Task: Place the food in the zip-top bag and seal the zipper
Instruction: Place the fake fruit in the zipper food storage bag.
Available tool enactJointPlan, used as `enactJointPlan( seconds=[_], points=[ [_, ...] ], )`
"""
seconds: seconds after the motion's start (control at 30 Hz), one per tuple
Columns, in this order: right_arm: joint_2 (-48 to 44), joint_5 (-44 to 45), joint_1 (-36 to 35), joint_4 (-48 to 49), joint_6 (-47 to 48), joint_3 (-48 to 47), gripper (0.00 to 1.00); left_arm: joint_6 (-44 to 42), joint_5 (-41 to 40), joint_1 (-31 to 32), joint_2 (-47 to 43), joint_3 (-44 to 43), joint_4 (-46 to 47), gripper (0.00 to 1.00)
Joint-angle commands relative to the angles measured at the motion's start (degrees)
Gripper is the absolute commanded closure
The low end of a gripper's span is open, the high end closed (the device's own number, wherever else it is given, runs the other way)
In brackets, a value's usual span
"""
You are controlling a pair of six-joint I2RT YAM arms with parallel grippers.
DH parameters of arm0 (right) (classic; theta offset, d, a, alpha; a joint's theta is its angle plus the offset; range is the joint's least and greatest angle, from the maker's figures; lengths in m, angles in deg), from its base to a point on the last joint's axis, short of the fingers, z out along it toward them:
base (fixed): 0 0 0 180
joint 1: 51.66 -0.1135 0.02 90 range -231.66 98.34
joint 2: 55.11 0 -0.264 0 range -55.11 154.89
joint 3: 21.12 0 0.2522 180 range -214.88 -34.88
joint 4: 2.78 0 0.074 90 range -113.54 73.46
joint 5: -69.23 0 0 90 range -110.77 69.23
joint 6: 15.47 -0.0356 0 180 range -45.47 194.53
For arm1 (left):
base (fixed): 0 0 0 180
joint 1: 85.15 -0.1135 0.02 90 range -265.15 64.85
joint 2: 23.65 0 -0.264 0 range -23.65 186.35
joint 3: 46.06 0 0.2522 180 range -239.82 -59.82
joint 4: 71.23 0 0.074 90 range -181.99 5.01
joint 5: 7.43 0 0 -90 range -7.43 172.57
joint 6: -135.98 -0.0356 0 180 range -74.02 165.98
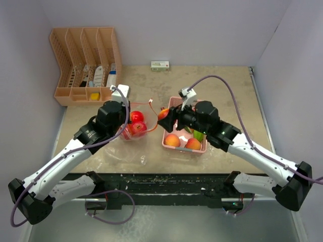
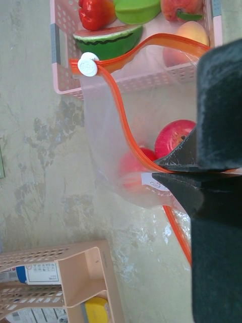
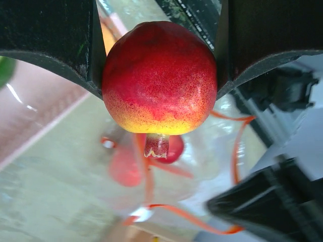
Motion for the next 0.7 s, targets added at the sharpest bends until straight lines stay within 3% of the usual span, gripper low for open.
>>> enactJointPlan(
  seconds=[0.0,0.37,0.43,0.6,0.67],
  points=[
    [1.5,-5.2,-4.6,6.6,2.5,-1.7,0.48,1.2,0.9,-0.1,0.7,-0.6,3.4,1.00],
    [14.0,-0.5,-5.7,16.3,1.4,-9.3,0.39,1.5,2.5,-0.1,0.8,-1.0,3.5,1.00],
    [16.8,1.0,-5.8,14.9,1.7,-11.8,0.32,1.5,2.5,-0.1,0.4,-1.0,3.3,1.00],
    [19.0,3.9,-5.9,14.4,1.7,-13.3,0.00,1.5,2.5,-0.2,-0.3,-0.9,3.0,1.00],
    [18.2,4.8,-5.9,14.1,1.6,-12.9,0.00,1.5,2.5,-0.1,-0.5,-1.1,2.9,1.00]
  ],
)
